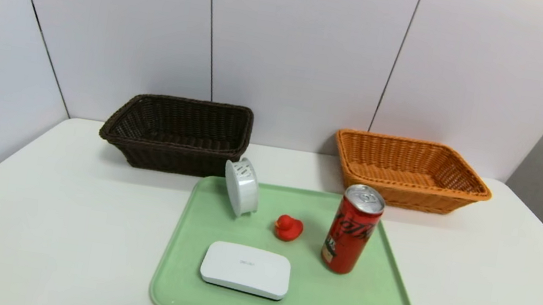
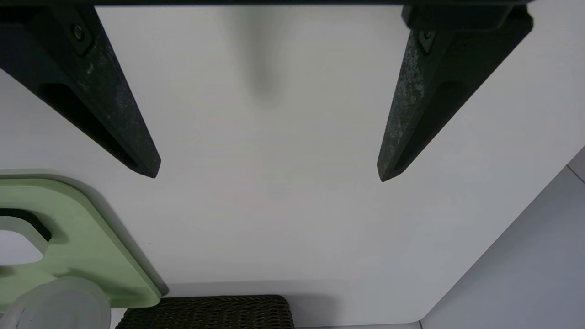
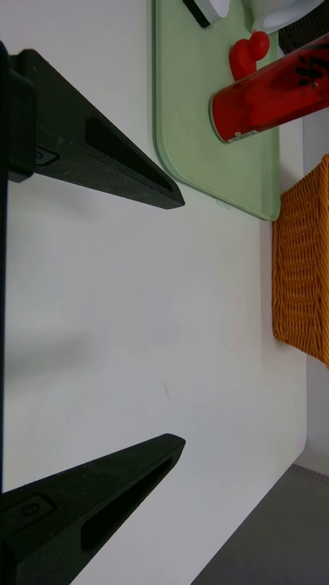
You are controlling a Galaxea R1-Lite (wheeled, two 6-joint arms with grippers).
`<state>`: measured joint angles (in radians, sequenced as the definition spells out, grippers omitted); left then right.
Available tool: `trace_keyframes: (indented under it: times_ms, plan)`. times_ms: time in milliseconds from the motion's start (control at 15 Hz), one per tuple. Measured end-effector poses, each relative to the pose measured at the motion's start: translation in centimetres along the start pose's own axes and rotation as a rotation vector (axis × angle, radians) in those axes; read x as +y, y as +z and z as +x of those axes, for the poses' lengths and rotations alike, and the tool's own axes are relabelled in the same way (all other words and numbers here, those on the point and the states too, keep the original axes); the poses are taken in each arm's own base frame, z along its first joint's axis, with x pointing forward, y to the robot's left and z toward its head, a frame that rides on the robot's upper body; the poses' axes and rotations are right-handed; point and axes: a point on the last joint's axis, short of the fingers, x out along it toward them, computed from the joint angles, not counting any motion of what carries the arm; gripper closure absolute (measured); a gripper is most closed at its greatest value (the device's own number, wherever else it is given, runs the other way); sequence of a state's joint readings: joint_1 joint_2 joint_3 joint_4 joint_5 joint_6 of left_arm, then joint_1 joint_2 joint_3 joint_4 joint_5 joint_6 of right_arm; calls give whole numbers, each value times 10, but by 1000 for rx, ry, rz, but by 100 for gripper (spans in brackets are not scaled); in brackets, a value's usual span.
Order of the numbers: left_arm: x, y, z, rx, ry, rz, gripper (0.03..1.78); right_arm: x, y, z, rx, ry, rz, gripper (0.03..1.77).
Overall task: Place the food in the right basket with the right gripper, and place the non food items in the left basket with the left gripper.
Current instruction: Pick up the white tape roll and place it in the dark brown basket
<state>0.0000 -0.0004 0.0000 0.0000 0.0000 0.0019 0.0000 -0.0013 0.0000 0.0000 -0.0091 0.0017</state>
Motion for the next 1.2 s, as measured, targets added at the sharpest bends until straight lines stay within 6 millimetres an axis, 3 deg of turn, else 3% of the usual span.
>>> trace_keyframes:
  times_ms: [600,933,1200]
  plan:
    - [-1,-1,-1,28,-54,120,12,0,2,-1,-3,3,-7,10]
    - [-1,21,-12,166,-75,107,12,0,46,-19,25,24,-3,10]
    - [-2,60,1,261,-93,59,12,1,81,-12,170,51,0,10]
